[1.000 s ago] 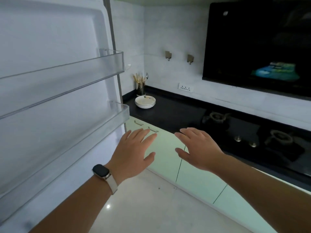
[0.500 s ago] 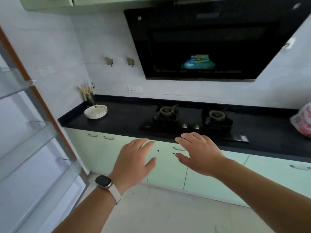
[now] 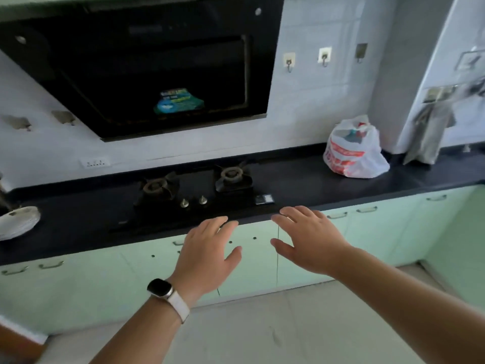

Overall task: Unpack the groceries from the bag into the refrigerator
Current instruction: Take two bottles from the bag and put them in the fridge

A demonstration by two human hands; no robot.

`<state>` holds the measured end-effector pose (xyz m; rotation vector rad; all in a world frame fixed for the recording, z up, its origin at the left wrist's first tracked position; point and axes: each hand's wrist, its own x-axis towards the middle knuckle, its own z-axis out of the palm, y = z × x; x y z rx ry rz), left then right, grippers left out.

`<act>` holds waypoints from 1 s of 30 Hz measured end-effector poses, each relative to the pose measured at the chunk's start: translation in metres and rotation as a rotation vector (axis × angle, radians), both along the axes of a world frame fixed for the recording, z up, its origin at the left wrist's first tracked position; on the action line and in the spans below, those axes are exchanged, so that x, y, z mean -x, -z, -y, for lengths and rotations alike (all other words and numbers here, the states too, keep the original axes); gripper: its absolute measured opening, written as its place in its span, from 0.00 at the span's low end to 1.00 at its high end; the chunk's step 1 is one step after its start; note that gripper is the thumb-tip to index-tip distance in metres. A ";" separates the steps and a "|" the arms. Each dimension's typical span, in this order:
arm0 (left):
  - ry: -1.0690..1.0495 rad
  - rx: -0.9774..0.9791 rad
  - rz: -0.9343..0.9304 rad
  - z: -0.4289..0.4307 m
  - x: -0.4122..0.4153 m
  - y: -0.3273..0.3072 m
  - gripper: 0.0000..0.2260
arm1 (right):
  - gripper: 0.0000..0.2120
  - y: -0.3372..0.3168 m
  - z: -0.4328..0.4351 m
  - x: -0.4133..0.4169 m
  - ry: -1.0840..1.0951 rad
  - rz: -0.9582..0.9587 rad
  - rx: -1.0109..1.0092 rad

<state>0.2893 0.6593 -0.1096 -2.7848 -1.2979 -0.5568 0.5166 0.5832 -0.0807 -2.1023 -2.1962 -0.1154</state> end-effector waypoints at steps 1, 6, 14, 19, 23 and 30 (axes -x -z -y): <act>0.026 0.000 -0.010 0.001 -0.018 0.000 0.26 | 0.26 0.000 0.007 -0.016 0.028 -0.006 0.001; 0.160 -0.027 -0.045 0.000 -0.097 -0.004 0.26 | 0.27 0.000 0.035 -0.084 0.182 -0.031 -0.012; 0.368 -0.019 -0.050 -0.027 -0.207 0.007 0.25 | 0.27 0.017 0.060 -0.167 0.418 -0.058 0.024; 0.466 0.003 -0.033 -0.068 -0.272 0.021 0.25 | 0.28 0.025 0.037 -0.216 0.517 -0.051 0.051; 0.513 0.037 -0.005 -0.111 -0.316 0.034 0.25 | 0.29 0.024 -0.002 -0.252 0.576 -0.046 0.076; 0.565 0.060 0.011 -0.204 -0.381 0.041 0.25 | 0.29 0.010 -0.084 -0.308 0.646 -0.014 0.056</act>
